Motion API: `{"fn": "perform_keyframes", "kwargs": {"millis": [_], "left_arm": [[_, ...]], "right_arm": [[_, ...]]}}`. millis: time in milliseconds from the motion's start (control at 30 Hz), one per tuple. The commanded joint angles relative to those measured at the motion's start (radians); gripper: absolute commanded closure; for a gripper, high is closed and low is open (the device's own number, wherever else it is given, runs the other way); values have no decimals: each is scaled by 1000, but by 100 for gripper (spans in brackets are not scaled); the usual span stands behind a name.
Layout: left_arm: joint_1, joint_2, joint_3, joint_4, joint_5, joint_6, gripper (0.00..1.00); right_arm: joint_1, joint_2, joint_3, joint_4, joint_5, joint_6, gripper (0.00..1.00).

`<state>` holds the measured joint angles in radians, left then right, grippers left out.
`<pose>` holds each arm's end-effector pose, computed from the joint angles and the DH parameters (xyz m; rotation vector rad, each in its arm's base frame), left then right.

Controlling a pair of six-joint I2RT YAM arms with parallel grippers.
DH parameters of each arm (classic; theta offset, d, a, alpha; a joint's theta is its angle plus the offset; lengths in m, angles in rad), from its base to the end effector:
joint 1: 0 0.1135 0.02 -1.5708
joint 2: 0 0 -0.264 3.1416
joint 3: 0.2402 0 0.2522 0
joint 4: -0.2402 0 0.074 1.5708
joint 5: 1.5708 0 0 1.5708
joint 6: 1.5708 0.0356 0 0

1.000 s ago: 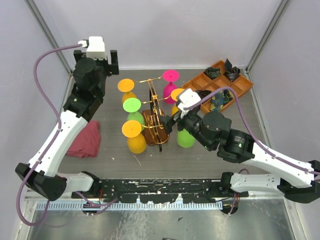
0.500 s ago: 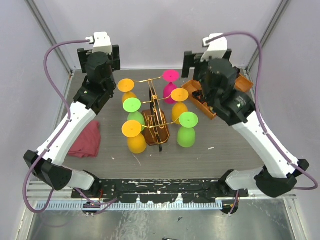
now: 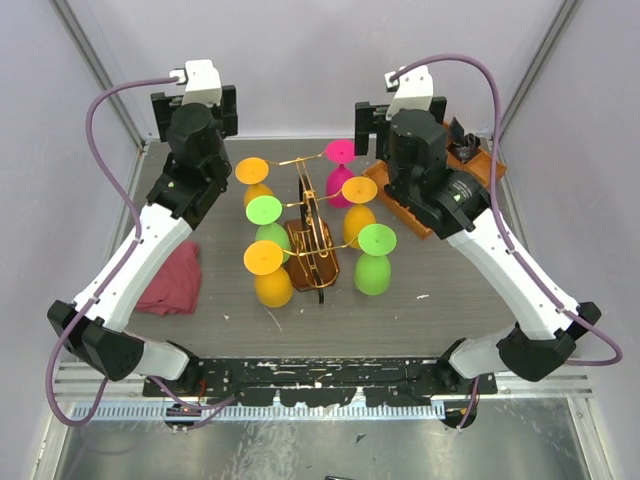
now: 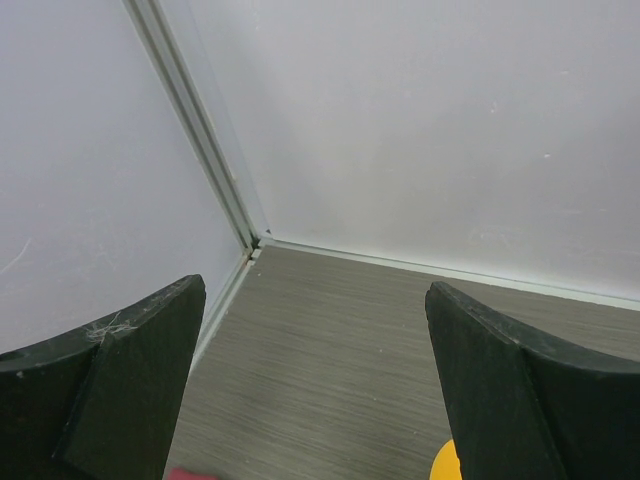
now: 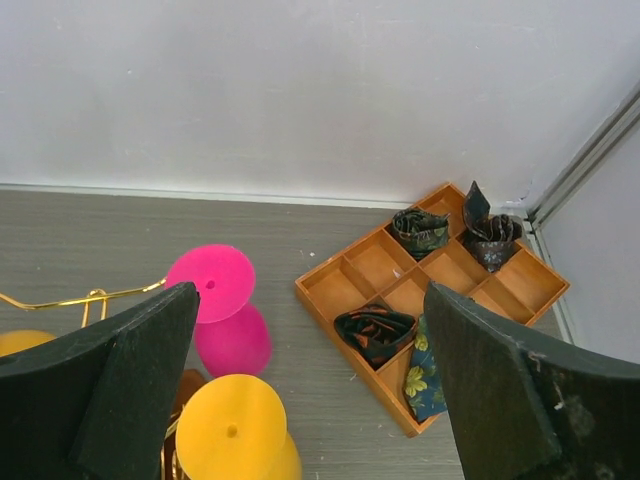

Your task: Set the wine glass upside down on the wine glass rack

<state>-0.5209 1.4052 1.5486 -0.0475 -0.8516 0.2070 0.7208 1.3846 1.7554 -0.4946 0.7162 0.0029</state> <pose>0.2799 -0.1297 0.4776 -0.1503 1.5117 0.3750 0.2241 0.1658 0.5052 -0.0661 1.6631 -0.0590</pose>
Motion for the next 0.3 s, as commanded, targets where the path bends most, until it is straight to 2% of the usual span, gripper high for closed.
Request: {"fn": "perform_keyframes", "kwargs": {"millis": [0, 267], "left_arm": [[-4, -23, 4, 56, -19, 17, 2], [-12, -17, 13, 60, -9, 21, 2]], "right_arm": [[3, -58, 5, 83, 2, 2, 0], [2, -81, -20, 105, -7, -5, 0]]}}
